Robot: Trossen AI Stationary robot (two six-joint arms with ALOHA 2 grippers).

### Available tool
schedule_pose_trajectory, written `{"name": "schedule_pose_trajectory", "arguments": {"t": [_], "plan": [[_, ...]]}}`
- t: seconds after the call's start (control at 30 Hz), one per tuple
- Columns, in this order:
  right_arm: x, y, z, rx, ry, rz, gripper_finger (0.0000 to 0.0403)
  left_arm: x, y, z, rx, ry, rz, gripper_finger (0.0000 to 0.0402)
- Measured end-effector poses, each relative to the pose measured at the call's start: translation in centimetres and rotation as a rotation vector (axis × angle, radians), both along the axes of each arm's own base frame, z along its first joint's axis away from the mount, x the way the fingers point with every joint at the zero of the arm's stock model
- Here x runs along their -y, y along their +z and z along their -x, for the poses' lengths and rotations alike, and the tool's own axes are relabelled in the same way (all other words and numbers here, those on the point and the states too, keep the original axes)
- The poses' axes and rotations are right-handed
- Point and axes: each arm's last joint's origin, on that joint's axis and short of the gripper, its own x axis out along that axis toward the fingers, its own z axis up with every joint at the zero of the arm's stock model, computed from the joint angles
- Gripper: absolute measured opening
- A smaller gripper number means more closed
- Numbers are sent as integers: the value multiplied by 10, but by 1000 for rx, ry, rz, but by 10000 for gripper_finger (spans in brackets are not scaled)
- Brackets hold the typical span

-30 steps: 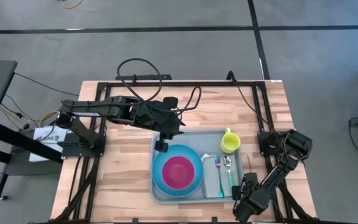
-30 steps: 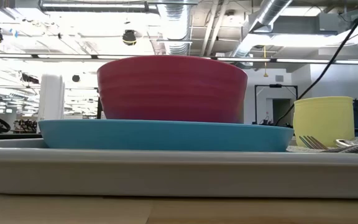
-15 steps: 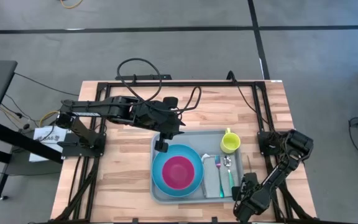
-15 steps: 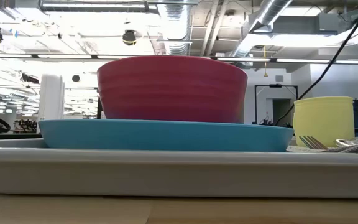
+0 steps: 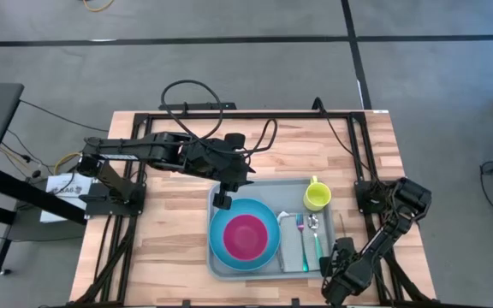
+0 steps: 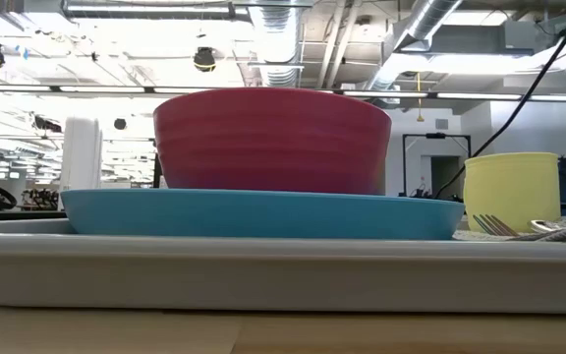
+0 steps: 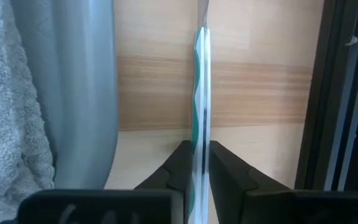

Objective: Set up tray
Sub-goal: Put the blue knife to the left of the purple fork on the gray table napkin

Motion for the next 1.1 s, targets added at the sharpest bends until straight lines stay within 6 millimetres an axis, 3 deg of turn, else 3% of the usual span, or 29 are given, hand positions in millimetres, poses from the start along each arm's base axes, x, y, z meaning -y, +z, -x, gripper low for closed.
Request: {"name": "schedule_pose_trajectory", "arguments": {"t": [0.2, 0.43, 0.73, 0.9, 1.1], "plan": [[0, 0, 0, -6, 0, -2, 12, 0, 0, 0, 0, 0, -1, 107], [-8, 10, -4, -22, 14, -12, 25, 0, 0, 0, 0, 1, 1, 107], [-29, 51, -16, 13, 49, -58, 2, 0, 0, 0, 0, -1, -1, 107], [-39, 72, -29, 216, 89, -36, 3, 0, 0, 0, 1, 2, 3, 107], [-35, 83, -32, 238, 106, 18, 2, 0, 0, 0, 0, 0, 1, 107]]}}
